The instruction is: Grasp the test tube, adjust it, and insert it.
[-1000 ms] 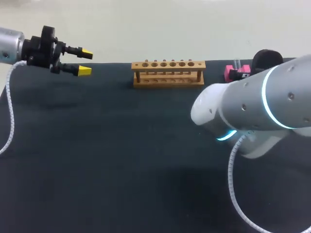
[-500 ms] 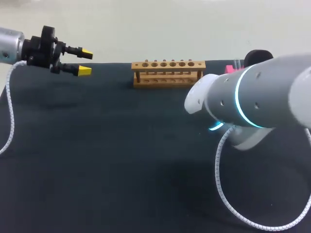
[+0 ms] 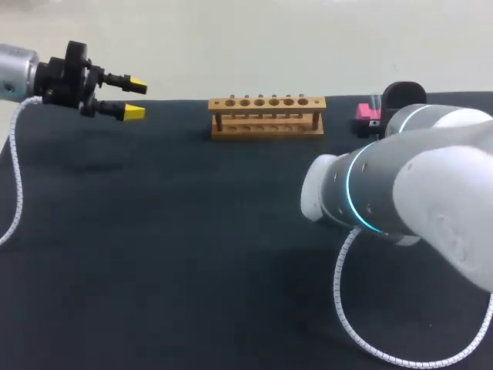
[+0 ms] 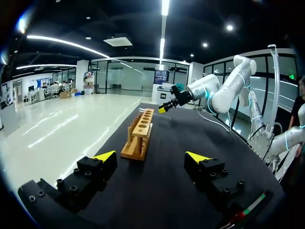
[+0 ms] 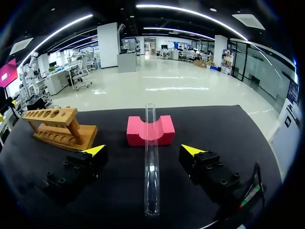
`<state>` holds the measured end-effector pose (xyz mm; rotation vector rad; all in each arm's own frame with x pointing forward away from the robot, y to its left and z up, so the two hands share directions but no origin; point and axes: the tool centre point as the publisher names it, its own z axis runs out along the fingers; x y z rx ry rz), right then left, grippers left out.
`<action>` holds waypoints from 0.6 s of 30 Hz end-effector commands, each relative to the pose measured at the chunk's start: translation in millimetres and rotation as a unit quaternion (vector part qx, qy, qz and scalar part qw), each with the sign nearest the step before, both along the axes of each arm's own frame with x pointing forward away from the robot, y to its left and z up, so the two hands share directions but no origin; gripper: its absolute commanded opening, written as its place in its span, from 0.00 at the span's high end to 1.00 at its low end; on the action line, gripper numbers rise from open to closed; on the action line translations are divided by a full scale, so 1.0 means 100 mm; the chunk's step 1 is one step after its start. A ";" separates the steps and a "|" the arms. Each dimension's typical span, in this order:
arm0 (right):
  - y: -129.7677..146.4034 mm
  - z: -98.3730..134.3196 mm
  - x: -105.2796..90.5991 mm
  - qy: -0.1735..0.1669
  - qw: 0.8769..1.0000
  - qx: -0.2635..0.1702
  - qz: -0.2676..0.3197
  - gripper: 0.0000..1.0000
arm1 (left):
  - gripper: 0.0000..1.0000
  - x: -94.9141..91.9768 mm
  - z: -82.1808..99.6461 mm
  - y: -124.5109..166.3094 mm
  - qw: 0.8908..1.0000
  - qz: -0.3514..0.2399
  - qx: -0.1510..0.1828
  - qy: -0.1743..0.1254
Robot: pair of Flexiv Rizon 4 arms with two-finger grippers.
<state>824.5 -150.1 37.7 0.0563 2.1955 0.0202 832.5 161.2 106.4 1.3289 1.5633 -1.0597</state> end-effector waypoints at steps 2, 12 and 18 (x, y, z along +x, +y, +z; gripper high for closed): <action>0.02 -0.03 0.03 -0.001 1.000 0.001 -0.006 0.00 | 0.00 0.03 -0.01 0.01 1.000 -0.003 -0.001 0.001; 0.00 -0.07 0.05 0.001 1.000 0.017 -0.007 0.00 | 0.00 0.03 -0.01 0.01 1.000 -0.003 -0.001 0.001; 0.01 -0.15 0.06 0.008 1.000 0.022 -0.001 0.00 | 0.00 0.03 -0.01 0.01 1.000 -0.003 -0.001 0.001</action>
